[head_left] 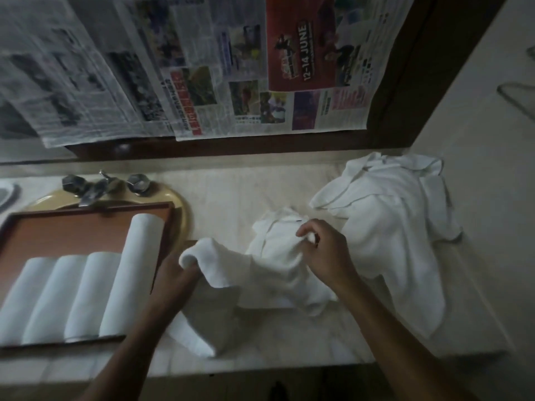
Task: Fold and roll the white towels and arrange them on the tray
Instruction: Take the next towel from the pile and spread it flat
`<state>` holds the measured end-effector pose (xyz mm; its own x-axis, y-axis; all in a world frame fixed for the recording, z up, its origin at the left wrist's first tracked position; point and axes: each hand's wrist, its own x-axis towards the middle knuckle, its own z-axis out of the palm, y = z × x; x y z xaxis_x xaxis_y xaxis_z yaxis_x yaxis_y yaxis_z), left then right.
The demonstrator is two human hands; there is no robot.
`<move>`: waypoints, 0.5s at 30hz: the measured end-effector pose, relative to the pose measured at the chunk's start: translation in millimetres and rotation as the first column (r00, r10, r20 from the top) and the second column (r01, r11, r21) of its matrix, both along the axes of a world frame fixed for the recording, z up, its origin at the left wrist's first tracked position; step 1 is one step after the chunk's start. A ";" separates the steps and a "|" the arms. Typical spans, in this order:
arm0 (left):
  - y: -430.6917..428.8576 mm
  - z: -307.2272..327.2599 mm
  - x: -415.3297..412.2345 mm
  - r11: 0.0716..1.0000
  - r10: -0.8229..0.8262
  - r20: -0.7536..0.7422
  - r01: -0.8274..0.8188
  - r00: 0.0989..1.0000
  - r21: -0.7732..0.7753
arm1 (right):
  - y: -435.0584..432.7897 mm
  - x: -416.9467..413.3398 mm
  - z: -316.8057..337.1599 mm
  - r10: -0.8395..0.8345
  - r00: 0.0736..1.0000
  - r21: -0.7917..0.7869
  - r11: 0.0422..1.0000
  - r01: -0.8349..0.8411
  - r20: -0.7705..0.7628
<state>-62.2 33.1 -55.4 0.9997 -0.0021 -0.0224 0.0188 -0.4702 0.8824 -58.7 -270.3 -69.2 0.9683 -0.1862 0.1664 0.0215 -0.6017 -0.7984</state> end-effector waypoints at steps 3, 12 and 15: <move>5.7 1.6 -2.3 0.997 -0.062 0.053 0.060 0.997 0.037 | 40.8 -18.3 28.4 0.403 0.908 0.147 0.911 -0.386 -0.114; 47.0 -3.7 -16.2 0.987 0.163 0.044 -0.163 0.986 0.005 | 2.3 44.9 -48.0 -0.015 0.887 -0.275 0.953 -0.127 -0.461; 53.4 1.7 -23.2 0.980 0.197 0.037 -0.198 0.980 0.006 | -1.4 46.8 -80.0 0.029 0.772 -0.407 0.837 -0.366 -0.635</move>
<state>-85.3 86.4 -53.7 0.9806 0.1956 0.0145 0.0805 -0.4689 0.8796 -11.9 -271.7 -149.2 0.9021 -0.0369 -0.4300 -0.1779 -0.9395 -0.2927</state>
